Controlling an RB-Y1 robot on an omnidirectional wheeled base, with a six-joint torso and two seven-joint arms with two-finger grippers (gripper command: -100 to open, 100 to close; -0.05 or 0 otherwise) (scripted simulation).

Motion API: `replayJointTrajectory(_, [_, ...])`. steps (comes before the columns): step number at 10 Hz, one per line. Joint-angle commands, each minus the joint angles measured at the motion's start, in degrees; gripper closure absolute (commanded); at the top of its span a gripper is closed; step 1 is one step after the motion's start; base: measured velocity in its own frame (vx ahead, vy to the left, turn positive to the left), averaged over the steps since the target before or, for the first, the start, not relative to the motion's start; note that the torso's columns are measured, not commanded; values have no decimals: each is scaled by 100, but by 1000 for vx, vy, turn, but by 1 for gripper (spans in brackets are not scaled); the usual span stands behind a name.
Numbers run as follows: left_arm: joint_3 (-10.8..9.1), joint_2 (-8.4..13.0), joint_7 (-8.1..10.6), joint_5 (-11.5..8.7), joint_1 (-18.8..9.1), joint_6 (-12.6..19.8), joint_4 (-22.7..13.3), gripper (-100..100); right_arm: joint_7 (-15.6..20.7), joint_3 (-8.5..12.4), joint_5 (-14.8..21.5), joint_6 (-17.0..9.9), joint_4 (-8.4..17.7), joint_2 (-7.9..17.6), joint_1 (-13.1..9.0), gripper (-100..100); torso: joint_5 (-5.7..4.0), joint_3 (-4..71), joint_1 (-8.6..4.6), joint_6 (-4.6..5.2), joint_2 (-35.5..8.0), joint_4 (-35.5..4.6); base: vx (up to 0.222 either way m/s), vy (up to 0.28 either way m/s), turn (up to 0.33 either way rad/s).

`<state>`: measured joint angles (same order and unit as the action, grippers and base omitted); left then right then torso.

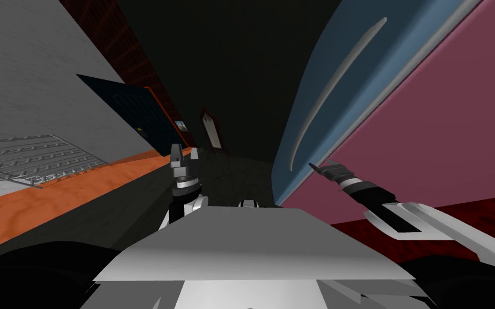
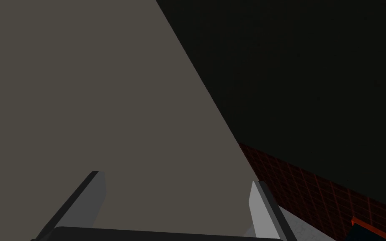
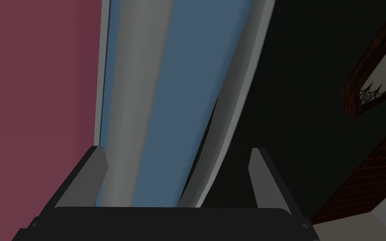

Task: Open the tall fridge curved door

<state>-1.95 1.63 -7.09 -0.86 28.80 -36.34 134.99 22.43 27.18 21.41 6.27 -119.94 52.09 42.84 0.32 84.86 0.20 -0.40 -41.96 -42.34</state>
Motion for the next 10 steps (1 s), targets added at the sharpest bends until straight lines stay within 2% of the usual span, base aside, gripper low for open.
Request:
replayJointTrajectory(1, [0, 0, 0, 0, 0, 0, 0, 0, 177, 272, 213, -178, 163, 440, 86, -100, 4, 4, -3, 0, 3, -4, 58, 137, -73])
replayJointTrajectory(2, [0, 0, 0, 0, 0, 0, 0, 0, 177, 272, 213, -178, 163, 496, 86, -100, 5, 8, 4, 3, 11, -1, 75, 128, -59])
replayJointTrajectory(3, [0, 0, 0, 0, 0, 0, 0, 0, 253, 370, 308, -255, 244, 666, 138, -100, 15, 18, 8, -11, 22, -3, 79, 121, -69])
replayJointTrajectory(4, [0, 0, 0, 0, 0, 0, 0, 0, 253, 370, 308, -255, 244, 691, 138, -100, 27, 31, 10, -22, 35, -5, 49, 87, -47])
replayJointTrajectory(6, [0, 0, 0, 0, 0, 0, 0, 0, 394, 550, 482, -397, 390, 1049, 236, -100, 47, 44, 29, -45, 48, -10, 63, 122, -65])
replayJointTrajectory(7, [0, 0, 0, 0, 0, 0, 0, 0, 394, 550, 482, -397, 390, 1051, 236, -100, 56, 54, 49, -48, 63, -7, 48, 102, -42])
replayJointTrajectory(10, [0, 0, 0, 0, 0, 0, 0, 0, 568, 771, 696, -570, 561, 1492, 357, -100, 68, 59, 58, -61, 66, -10, 51, 115, -53])
